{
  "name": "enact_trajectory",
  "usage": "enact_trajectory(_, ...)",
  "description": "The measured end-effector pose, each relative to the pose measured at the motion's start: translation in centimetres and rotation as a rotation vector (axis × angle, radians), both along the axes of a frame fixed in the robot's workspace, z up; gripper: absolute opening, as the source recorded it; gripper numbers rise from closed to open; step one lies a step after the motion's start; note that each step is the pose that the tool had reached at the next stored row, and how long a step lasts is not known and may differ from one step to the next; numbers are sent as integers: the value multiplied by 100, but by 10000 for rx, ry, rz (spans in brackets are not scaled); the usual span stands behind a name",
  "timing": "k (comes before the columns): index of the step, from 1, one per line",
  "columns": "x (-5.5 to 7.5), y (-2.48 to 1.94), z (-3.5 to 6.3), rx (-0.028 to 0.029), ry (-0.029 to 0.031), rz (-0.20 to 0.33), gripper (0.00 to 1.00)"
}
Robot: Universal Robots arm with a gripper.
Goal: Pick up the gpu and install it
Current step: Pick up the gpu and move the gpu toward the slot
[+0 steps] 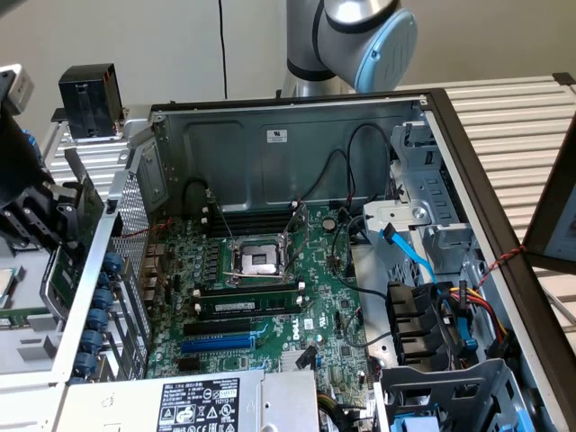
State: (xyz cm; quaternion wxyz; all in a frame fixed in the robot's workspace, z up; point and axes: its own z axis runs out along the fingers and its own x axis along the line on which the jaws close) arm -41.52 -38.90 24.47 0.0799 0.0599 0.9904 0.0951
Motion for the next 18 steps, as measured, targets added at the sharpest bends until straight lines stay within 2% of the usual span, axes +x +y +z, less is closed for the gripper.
enact_trajectory(5, 0, 0, 132, 38, 34, 0, 29)
enact_trajectory(9, 0, -1, 165, 63, 77, -1, 29)
enact_trajectory(14, 1, -9, 192, 128, 130, 0, 29)
enact_trajectory(15, 1, -10, 192, 139, 156, 1, 29)
enact_trajectory(16, 0, -12, 193, 151, 211, 0, 29)
enact_trajectory(18, 0, -16, 194, 165, 370, -2, 29)
